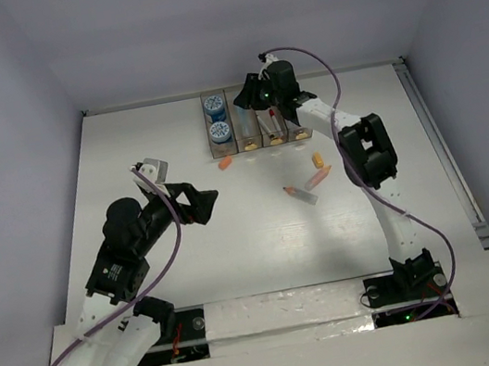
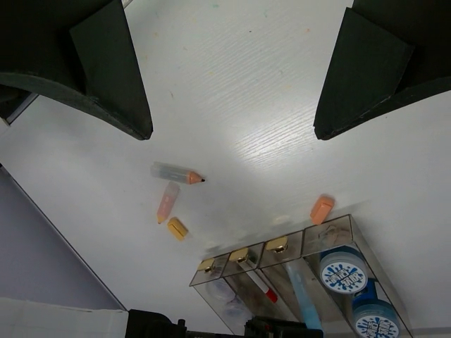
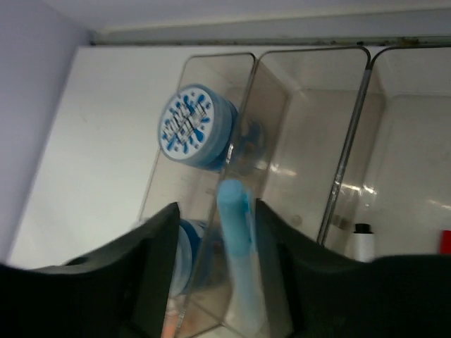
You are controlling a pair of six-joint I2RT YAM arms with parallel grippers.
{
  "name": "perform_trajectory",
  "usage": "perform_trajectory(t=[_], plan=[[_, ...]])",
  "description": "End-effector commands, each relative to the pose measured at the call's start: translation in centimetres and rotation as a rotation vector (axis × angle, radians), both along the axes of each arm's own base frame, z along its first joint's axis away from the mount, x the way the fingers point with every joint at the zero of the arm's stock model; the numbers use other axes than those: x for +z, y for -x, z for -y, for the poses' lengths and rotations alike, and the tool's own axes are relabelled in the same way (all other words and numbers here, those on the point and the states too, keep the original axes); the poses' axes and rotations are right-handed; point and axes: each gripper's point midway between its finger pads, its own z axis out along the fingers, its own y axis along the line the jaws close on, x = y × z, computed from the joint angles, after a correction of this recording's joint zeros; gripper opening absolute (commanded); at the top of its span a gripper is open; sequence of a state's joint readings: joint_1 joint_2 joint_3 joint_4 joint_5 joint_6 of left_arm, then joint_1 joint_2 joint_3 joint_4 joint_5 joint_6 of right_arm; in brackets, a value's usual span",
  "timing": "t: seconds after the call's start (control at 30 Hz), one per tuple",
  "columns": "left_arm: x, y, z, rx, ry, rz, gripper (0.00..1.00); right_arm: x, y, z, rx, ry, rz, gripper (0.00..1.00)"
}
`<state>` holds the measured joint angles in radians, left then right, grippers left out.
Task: Sort the stationery into containers
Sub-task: Place the pen in the storage box, then move the pen cap to the center of the board.
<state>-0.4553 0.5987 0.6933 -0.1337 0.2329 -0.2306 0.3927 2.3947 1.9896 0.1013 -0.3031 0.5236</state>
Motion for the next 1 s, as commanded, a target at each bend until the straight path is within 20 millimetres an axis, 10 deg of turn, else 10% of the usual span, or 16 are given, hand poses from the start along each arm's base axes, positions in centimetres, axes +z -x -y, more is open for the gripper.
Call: perform_trajectory(t=[0.0,0.17,0.4,0.63,0.77,0.97], plan=[[2.3,0.0,-0.1,0.004,0.017,0.067,0.99,3.5,-0.8,-0.2,0.015,-0.008,0.075,0.55],[2.3,-0.1,-0.1,0.007,0.017,0.067,0.99,7.4,0.3,0.1,0.033,-0.02,0.136,0.8],[2.5,0.1,-0.2,0.007,0.021,0.075,0.99,9.3,9.4,2.0,0.135,-0.059,0.17,0.69],[2.7,0.6,0.2,-0.016,0.028,0.082,0.99,0.9,21.7,8.4,0.091,0.117,-0.115,0.2],[2.9,0.8,0.4,-0.026,0.033,0.088,0.99,-2.3,26.6,11.1,0.078,0.231,-0.255,0.26],[2.9,0.8,0.4,-0.026,0.035,0.088,0.99,-5.5,29.8,12.1,0.124,0.426,-0.38,0.65]])
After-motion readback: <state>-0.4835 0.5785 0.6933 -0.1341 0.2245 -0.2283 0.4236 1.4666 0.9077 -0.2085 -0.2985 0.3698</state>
